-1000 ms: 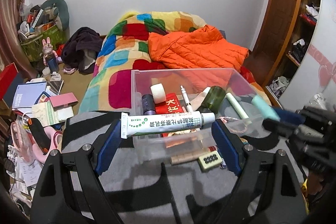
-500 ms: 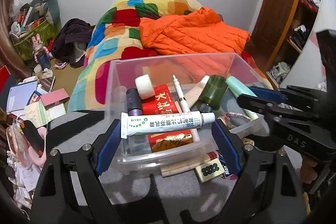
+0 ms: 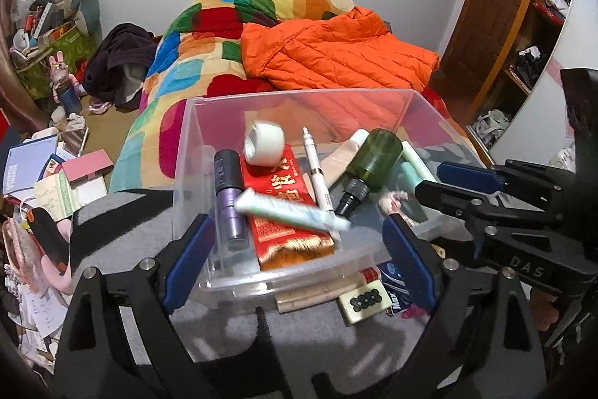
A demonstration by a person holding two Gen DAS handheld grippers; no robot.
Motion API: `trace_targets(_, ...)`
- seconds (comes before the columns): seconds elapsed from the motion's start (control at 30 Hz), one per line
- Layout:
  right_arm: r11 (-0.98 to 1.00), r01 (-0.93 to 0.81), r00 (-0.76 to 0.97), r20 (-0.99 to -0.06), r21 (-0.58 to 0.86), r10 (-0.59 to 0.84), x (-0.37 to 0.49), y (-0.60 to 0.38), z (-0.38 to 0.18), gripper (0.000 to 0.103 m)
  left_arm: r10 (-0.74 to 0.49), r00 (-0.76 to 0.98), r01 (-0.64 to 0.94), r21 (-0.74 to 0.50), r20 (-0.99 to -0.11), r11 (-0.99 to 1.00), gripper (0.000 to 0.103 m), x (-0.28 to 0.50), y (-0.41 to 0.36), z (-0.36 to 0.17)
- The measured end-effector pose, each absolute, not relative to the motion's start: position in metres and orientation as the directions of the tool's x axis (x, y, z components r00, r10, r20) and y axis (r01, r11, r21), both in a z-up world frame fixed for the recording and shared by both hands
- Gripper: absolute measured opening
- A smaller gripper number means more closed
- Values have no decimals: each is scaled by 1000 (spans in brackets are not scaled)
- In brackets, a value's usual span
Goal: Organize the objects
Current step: 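Carry the ointment tube and mint bottle into the clear box and release both, then move the left tool to the dotted block while the right tool approaches the blue tape roll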
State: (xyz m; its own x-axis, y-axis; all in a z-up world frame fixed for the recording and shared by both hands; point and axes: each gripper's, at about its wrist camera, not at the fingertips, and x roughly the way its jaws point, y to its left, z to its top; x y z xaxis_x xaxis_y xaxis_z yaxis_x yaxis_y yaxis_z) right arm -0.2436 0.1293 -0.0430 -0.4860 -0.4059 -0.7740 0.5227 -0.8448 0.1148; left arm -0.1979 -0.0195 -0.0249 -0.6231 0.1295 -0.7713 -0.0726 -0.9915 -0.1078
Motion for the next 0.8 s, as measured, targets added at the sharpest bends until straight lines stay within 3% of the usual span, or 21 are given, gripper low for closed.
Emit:
trace_targets(0.47,-831,547,-543,-711,104,-447,-201,155,-15,47,47,-702,-95,29,-711,-995,95,-151,-2,-5)
trace_targets(0.67,-819,571,-545,-718,61,-434,-180,157,-25,55,52,-688,-102,26,-724,-994,96,-134,-4,-14)
trace_targets(0.8,-808,589,-525,-750,21,-402,-170,153,-49,55,67,-650,-99,-2,-757,-995,96,-127,-7,-34)
